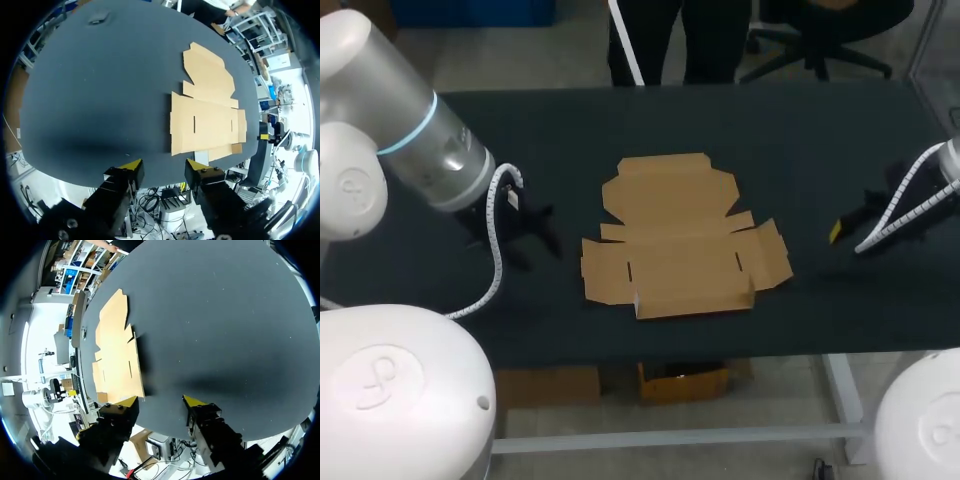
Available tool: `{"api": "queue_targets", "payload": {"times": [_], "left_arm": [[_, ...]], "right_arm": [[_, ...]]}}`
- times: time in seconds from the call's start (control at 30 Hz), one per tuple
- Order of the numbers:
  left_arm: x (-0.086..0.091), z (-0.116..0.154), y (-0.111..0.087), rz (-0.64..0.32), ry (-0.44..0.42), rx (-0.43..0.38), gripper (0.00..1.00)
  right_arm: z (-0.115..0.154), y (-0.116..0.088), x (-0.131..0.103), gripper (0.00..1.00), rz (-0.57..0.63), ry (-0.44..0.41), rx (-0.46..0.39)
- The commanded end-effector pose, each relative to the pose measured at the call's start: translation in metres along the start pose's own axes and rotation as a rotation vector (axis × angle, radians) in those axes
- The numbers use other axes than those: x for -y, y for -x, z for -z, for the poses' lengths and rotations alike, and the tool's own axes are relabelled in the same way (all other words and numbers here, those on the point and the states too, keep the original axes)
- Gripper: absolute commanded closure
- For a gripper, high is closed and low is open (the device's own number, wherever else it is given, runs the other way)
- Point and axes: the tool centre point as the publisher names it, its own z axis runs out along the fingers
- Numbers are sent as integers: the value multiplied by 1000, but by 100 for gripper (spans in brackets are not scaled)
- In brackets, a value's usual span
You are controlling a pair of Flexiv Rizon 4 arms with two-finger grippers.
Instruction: Assemble the packaging by folding the flat box into shape, placing the metal phone stand inside, and closing the box properly
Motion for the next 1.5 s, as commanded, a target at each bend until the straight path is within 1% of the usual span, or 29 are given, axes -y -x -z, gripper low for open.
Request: {"api": "queue_targets", "payload": {"times": [0.03, 0.27, 0.5, 0.77, 0.9, 1.0, 1.5], "left_arm": [[8, -2, -2, -5, 5, 5, 100], [20, -3, -3, -28, -6, 6, 100], [34, -5, -1, -62, -2, 2, 100], [47, -8, -1, -102, -1, -5, 100], [57, -10, 0, -107, 1, 0, 100], [66, -10, -2, -113, 25, -7, 100], [66, -10, -2, -113, 25, -7, 100]], "right_arm": [[0, 1, -11, 100, 18, -25, -9], [0, -3, -22, 100, 53, -46, 3], [-1, -9, -35, 100, 119, -64, 31], [-4, -12, -48, 100, 152, -76, 40], [-4, -15, -55, 100, 174, -90, 50], [-7, -18, -60, 100, 164, -106, 56], [-7, -18, -60, 100, 164, -106, 56]]}}
